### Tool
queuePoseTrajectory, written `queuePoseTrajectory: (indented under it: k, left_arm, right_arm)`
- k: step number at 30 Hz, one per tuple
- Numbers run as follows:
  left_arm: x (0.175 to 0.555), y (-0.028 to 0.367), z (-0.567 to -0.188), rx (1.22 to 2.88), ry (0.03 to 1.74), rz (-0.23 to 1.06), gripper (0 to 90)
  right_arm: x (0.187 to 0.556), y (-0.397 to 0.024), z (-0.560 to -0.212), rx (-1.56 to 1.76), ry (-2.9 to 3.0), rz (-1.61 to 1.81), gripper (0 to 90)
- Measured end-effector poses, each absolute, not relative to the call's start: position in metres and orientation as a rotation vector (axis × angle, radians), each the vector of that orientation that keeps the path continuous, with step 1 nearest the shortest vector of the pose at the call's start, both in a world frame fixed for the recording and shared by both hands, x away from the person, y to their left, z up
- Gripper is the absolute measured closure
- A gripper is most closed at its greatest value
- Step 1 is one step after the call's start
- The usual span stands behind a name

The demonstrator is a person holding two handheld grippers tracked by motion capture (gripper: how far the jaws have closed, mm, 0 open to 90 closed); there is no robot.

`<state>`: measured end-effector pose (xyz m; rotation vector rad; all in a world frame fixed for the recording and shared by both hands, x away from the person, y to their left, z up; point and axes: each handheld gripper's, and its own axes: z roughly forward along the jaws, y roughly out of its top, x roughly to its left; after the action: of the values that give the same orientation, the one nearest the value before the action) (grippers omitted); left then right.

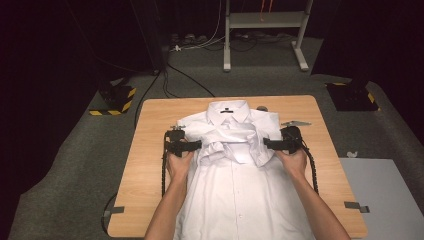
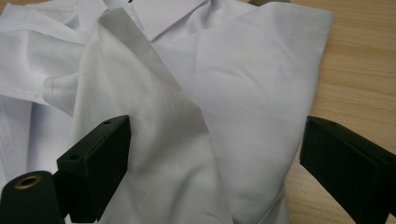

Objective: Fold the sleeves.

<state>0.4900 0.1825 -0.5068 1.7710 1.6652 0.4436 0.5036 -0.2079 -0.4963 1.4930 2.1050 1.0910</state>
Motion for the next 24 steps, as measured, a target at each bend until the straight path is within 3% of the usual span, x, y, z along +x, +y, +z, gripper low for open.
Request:
queuePoseTrajectory:
  k: [17,24]
  left_arm:
    - [0.513,0.174,-0.526,1.871,1.736,0.453,7.4]
    - [0.515,0.162,-0.524,1.982,1.701,0.540,17.1]
  right_arm:
    - [0.532,-0.213,-0.531,1.605,2.132,0.959,9.1]
    - [0.538,-0.200,-0.527,1.526,2.207,0.873,18.8]
